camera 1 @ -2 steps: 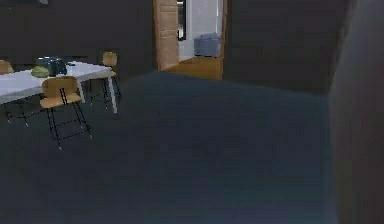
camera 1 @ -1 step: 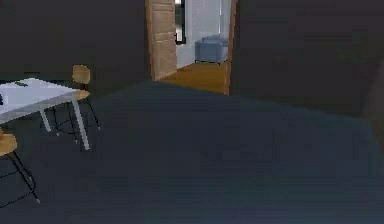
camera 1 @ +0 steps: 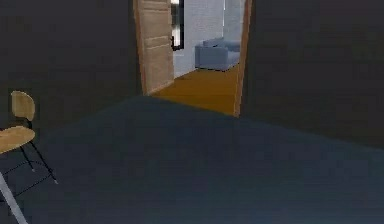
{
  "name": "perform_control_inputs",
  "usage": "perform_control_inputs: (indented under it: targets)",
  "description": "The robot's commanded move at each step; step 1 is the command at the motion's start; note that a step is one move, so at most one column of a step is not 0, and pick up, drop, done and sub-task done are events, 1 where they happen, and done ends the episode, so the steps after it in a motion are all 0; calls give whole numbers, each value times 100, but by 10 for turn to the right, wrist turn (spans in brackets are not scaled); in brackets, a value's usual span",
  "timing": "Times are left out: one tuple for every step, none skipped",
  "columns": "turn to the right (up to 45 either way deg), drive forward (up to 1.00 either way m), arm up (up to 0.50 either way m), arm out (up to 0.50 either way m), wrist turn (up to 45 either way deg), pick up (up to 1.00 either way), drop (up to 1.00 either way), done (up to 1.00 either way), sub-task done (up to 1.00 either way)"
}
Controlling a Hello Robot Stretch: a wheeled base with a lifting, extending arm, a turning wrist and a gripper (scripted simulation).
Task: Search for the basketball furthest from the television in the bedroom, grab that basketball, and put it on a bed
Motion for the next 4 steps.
perform_control_inputs:
  targets:
    - [30,0,0,0,0,0,0,0,0]
    - [0,100,0,0,0,0,0,0,0]
    - [0,100,0,0,0,0,0,0,0]
    - [30,0,0,0,0,0,0,0,0]
